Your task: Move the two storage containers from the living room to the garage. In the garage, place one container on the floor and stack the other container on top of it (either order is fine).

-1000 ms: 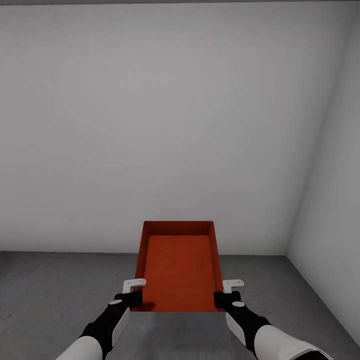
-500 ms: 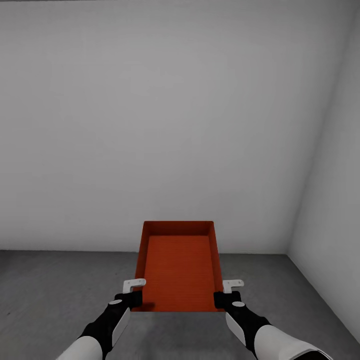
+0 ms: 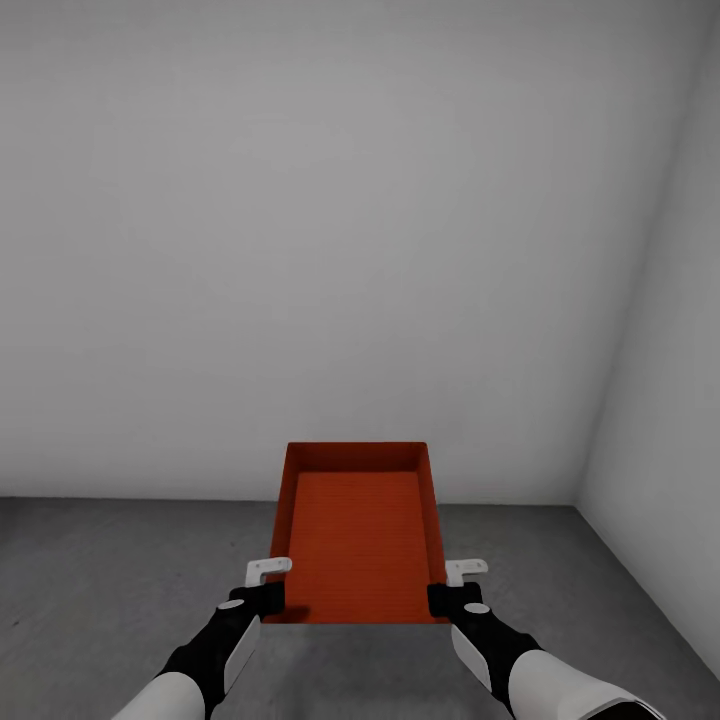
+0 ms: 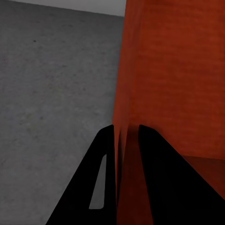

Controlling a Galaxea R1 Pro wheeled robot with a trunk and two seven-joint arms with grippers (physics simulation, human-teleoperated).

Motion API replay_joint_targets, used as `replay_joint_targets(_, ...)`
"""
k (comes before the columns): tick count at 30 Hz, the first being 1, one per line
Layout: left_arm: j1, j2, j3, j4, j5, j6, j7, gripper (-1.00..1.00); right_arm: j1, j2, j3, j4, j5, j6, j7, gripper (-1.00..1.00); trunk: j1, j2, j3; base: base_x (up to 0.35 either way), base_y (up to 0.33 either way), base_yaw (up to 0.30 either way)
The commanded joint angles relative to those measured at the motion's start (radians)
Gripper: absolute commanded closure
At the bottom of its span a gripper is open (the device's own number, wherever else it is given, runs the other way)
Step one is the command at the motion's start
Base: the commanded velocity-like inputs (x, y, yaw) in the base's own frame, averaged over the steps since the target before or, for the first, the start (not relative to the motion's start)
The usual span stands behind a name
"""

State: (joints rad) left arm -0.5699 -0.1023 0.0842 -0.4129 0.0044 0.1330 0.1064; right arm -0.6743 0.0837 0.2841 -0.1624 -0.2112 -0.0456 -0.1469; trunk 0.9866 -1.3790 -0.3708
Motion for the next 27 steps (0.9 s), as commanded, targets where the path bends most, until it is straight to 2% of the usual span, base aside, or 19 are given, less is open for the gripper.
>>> replay_joint_targets(1, -0.001, 0.006, 0.034, -0.014, -0.016, 0.007, 0.035, 1.0, -0.001, -0.007, -0.022, 0.003, -0.013, -0.005, -0.006, 1.0, 0.004, -0.008, -0.004, 0.0, 0.0, 0.0)
replay_joint_targets(27, -0.001, 0.004, 0.034, -0.014, -0.016, 0.008, 0.035, 1.0, -0.001, -0.007, -0.022, 0.003, -0.013, -0.007, -0.006, 1.0, 0.104, -0.19, -0.086, 0.0, 0.0, 0.0)
